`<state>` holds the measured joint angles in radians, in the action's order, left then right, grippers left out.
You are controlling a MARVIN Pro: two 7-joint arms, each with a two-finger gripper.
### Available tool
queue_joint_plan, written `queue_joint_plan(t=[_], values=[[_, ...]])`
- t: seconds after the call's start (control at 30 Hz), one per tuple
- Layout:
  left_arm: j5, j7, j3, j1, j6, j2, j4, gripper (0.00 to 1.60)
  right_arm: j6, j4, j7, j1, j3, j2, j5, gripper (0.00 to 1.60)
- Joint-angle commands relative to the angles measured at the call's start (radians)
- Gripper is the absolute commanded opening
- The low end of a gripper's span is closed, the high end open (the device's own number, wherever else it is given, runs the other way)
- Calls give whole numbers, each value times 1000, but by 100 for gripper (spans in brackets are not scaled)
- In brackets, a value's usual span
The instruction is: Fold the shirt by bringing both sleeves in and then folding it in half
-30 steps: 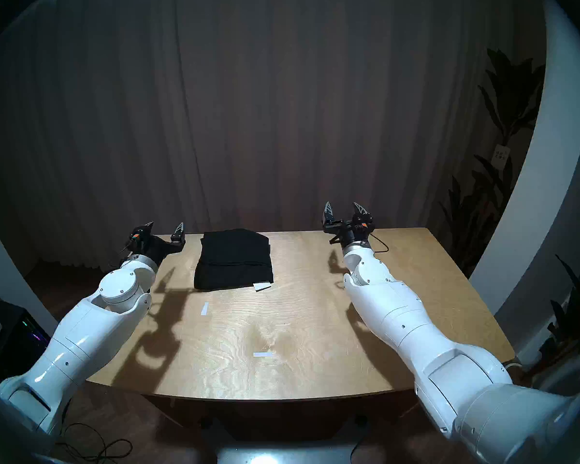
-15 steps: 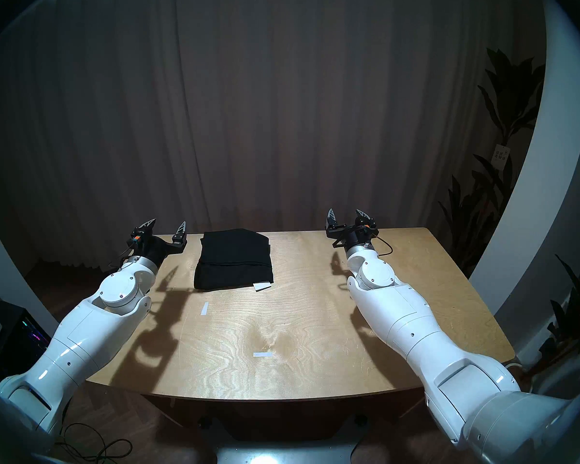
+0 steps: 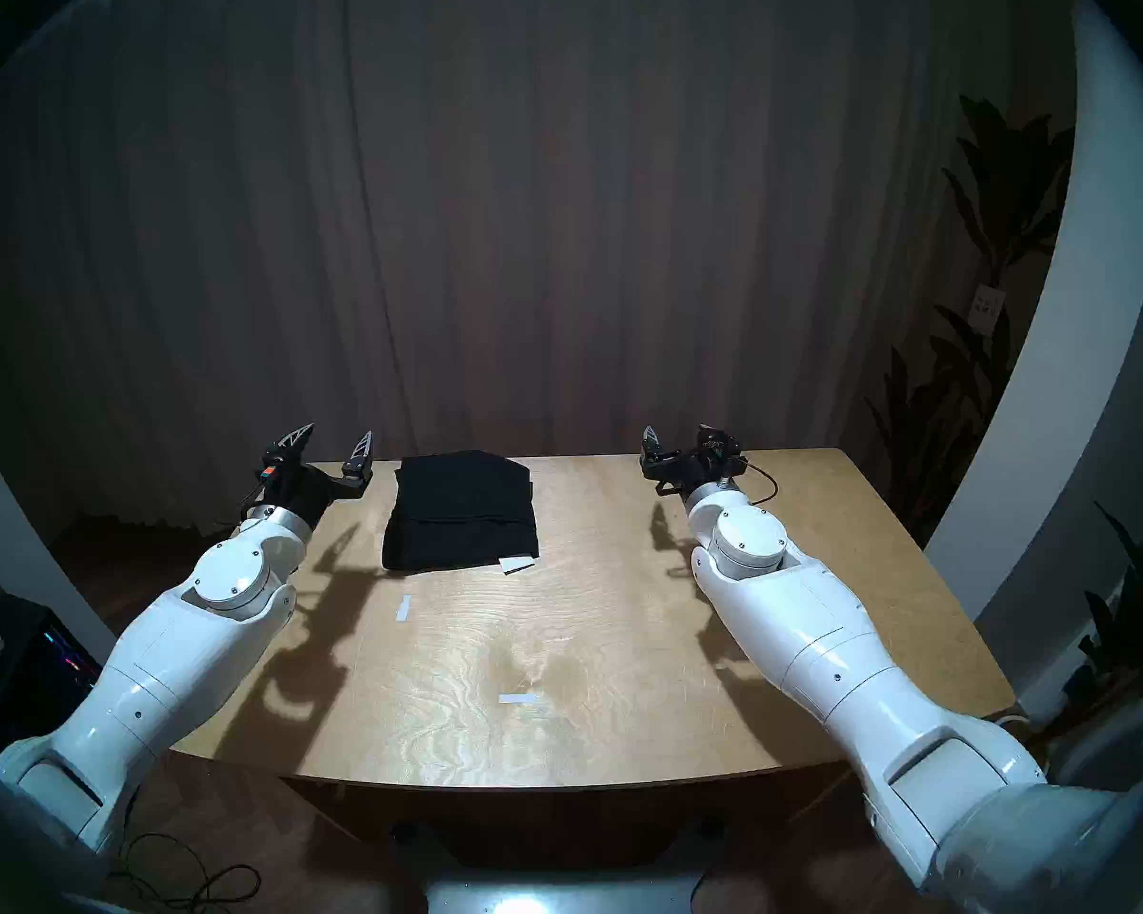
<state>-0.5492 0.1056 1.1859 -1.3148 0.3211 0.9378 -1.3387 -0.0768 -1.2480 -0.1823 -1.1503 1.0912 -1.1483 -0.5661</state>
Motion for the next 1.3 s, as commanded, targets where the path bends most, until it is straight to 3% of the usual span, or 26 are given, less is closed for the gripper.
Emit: queue_joint_plan(t=[0.0, 0.1, 0.3, 0.53, 0.8, 1.23, 1.27], values=[[-10, -65, 8, 54, 111, 28, 46, 160, 103, -111, -1, -24, 26, 67, -31, 160], [4, -96, 3, 72, 169, 52, 93, 160, 146, -154, -1, -46, 40, 95, -47, 160], [-36, -194, 1, 103, 231, 69, 160, 160, 116, -131, 76, -47, 58, 111, -84, 160], [-123, -253, 15, 131, 79, 45, 154, 160, 70, -118, 153, -60, 81, 124, -117, 160], [-165, -223, 39, 135, -52, 29, 129, 160, 39, -100, 159, -65, 97, 111, -134, 160], [-54, -97, 19, 102, -13, 29, 109, 160, -18, -75, 103, -56, 88, 78, -93, 160], [-52, -88, 20, 100, -17, 29, 106, 160, -19, -76, 106, -62, 102, 66, -120, 160]])
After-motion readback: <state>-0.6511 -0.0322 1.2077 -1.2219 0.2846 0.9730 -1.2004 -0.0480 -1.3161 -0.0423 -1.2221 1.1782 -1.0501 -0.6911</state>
